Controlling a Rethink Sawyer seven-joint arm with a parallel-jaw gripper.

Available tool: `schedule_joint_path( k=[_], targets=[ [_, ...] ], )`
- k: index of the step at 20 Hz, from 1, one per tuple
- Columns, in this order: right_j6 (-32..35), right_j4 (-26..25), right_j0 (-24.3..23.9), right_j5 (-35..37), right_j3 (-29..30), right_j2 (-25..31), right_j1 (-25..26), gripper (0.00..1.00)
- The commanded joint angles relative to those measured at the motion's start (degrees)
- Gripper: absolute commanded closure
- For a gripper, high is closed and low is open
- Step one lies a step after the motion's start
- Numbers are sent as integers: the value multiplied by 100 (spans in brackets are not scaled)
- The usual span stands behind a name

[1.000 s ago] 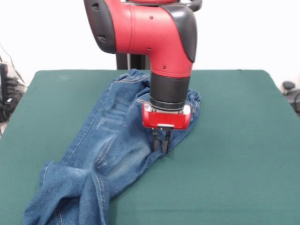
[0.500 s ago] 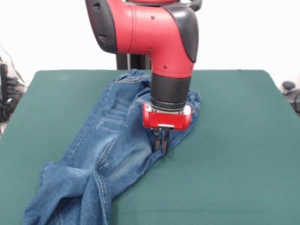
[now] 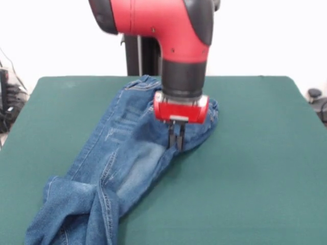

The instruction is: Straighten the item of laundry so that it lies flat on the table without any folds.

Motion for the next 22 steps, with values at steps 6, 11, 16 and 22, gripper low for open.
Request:
schedule_joint_path(
  k=[6, 11, 16, 22],
  targets=[
    [1083, 1245, 642, 1312, 981, 436, -1133, 100],
    [1104, 1496, 830, 1457, 1033, 327, -1292, 100],
    [1024, 1593, 846, 1286, 1087, 299, -1209, 100],
    [846, 1696, 610, 887, 1250, 520, -1014, 100]
  ],
)
